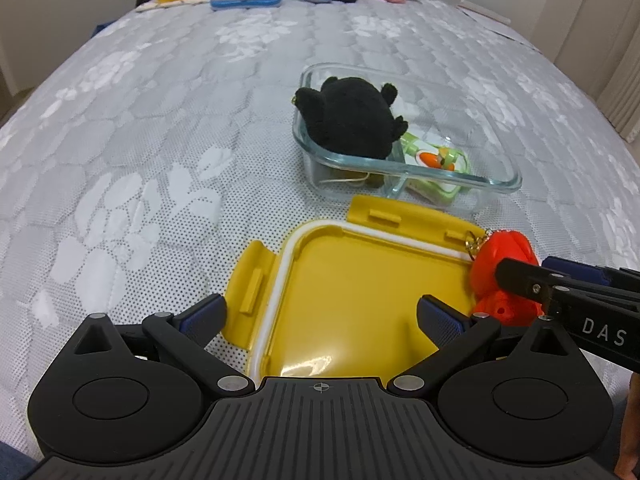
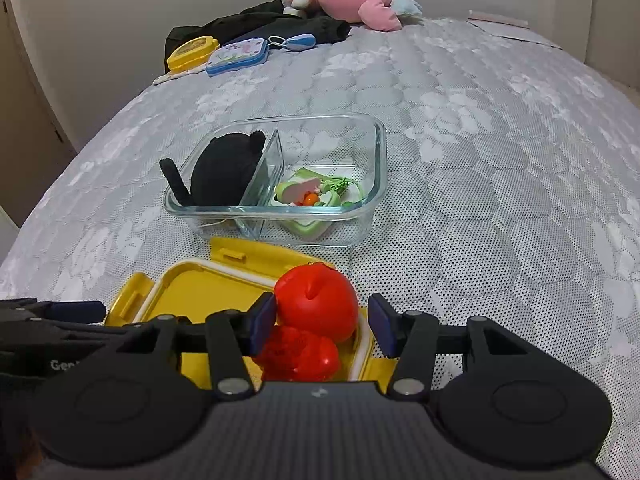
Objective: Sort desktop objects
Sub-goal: 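Grasp the red doll keychain with the right gripper and lift it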
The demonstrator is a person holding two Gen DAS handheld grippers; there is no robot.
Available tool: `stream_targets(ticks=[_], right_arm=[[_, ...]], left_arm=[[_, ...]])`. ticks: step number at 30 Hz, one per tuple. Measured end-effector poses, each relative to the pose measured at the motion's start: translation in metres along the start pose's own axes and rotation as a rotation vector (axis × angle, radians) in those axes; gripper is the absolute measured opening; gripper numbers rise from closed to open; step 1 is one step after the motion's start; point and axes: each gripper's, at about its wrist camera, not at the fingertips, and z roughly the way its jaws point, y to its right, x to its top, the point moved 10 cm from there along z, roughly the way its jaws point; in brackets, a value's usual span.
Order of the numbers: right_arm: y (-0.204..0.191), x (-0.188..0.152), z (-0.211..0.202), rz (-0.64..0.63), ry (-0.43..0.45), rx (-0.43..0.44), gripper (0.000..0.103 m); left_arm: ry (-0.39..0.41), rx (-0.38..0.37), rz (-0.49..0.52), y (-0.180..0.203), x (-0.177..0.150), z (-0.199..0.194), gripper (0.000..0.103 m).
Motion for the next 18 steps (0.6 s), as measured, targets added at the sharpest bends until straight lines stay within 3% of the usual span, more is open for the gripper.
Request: stream_targets(ticks=[14,16,18], right_arm=[[0.0028,-0.0011,0.0026,0.015,-0.010,-0.010,0.061],[0.0020,-0.0021,0.0034,0.014,-0.011,-0.001,0.059],[-0.0010,-0.0042,0.0050,0.012,-0.018,0.019,0.052]], left_arm=[[-0.001,0.000,-0.002,-0.0010,0.0008,0.0001,0.103],[0.002,-0.005,-0.005,-0.0011,0.0014,-0.0004,0.103],[0.006,-0.007,-0.004,-0.0003,0.0021,-0.0010,0.103]])
